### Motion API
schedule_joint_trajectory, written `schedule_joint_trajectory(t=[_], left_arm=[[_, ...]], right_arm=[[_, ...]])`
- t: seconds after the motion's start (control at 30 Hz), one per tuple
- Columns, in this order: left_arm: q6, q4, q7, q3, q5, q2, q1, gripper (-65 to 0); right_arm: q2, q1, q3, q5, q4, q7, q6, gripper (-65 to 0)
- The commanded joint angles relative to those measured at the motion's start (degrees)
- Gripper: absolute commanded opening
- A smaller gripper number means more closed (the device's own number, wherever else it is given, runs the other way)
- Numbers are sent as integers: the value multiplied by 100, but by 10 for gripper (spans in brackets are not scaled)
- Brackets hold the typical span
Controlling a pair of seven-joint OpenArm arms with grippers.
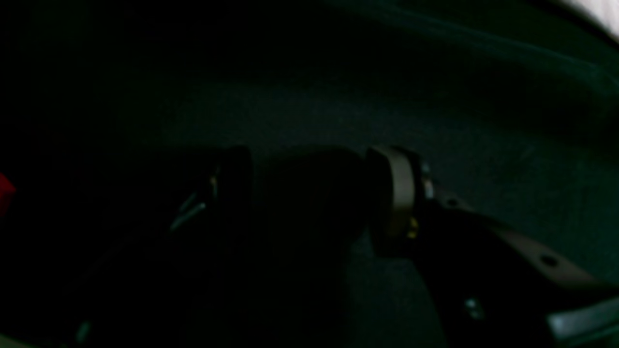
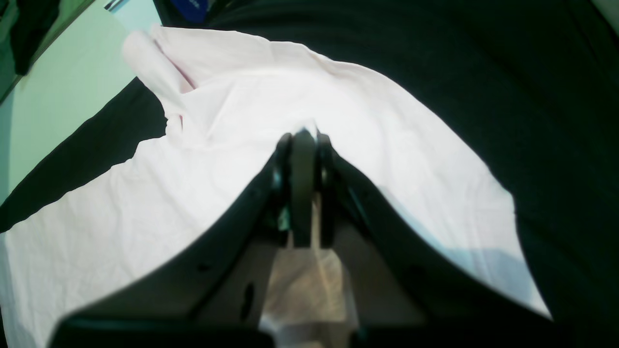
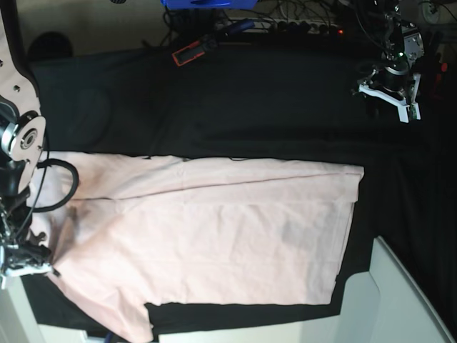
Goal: Fold the T-shirt properly
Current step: 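Reach the right gripper down to the folded edge and grasp it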
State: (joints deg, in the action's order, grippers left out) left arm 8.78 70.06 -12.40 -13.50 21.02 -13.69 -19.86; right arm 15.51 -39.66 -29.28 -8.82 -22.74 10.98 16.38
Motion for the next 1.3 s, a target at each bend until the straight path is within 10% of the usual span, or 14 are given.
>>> schedule_joint_trajectory(t=[0.0,0.3,0.53,0.8,0.9,1.27], left_arm=[[-29,75,111,-35,30,-86,-6,-287],[-29,75,111,-35,30,-86,-6,-287],[-29,154,111,-35,30,-68,-6,-287],[-29,330,102,-26,30,143,65,-287],[-29,321,102,0,30,143,38,-287],[-29,321,102,-35,30,99,3,-287]], right_arm=[[62,-223,-13,-81,-86,-171,-7,-630],[98,-100,-839,-670,-183,-171,-7,-189],[71,1069,-558,-1153,-1774,946,177,-183],[-729,3100,-1921,-3008,-4253,2036,142,-183],[-913,3434,-2211,-3342,-4403,2212,-298,-178],[-957,3575,-2193,-3606,-3647,2203,-280,-177]])
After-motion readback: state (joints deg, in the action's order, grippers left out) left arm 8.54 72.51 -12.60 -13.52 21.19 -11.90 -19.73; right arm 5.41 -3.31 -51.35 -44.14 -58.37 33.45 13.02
